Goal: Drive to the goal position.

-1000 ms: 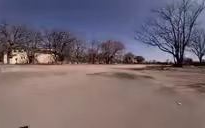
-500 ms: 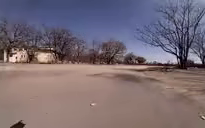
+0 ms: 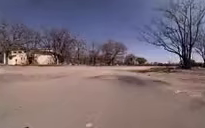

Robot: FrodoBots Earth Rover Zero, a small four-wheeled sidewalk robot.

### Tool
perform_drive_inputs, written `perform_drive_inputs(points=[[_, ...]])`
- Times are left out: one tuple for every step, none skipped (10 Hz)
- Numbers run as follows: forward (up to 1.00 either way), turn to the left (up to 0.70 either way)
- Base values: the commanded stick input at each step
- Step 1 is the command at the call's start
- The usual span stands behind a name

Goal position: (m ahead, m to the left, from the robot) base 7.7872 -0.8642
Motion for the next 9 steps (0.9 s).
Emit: perform_drive_inputs(points=[[1.0, 0.0], [1.0, 0.0], [1.0, 0.0], [1.0, 0.0], [1.0, 0.0], [1.0, 0.0], [1.0, 0.0], [1.0, 0.0], [1.0, 0.0]])
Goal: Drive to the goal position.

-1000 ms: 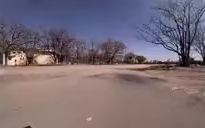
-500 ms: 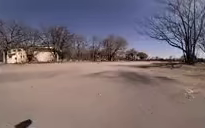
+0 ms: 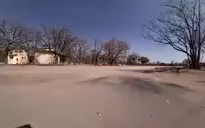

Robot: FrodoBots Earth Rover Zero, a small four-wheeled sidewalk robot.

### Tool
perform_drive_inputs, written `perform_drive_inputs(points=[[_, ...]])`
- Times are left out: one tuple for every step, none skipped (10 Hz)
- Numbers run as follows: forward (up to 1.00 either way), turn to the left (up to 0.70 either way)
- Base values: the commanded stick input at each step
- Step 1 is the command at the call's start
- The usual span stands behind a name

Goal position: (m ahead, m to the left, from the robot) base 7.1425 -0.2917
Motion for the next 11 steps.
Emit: perform_drive_inputs(points=[[1.0, 0.0], [1.0, 0.0], [1.0, 0.0], [1.0, 0.0], [1.0, 0.0], [1.0, 0.0], [1.0, 0.0], [1.0, 0.0], [1.0, 0.0], [1.0, 0.0], [1.0, 0.0]])
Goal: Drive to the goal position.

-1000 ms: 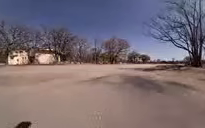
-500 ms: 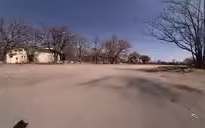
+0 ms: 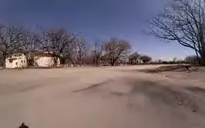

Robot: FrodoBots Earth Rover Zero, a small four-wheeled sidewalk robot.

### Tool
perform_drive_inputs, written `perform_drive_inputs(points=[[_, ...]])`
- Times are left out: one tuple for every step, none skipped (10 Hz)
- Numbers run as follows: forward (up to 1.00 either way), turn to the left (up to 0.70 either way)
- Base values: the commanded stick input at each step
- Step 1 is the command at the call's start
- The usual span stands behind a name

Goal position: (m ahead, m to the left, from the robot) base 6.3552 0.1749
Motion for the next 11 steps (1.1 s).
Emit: perform_drive_inputs(points=[[1.0, 0.0], [1.0, 0.0], [1.0, 0.0], [1.0, 0.0], [1.0, 0.0], [1.0, 0.0], [1.0, 0.0], [1.0, 0.0], [1.0, 0.0], [1.0, 0.0], [1.0, 0.0]])
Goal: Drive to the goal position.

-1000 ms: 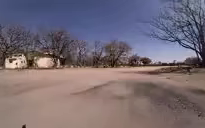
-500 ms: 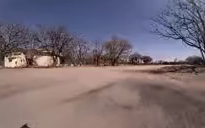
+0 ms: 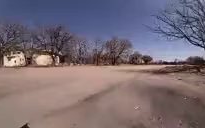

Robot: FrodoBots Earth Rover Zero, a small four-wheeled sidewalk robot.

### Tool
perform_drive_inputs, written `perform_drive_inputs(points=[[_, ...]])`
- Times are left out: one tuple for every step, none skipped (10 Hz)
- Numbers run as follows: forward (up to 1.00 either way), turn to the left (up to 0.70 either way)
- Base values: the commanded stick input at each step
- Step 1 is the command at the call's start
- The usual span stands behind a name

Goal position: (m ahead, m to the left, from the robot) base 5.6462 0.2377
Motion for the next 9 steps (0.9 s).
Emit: perform_drive_inputs(points=[[1.0, 0.0], [1.0, 0.0], [1.0, 0.0], [1.0, 0.0], [1.0, 0.0], [1.0, 0.0], [1.0, 0.0], [1.0, 0.0], [1.0, 0.0]])
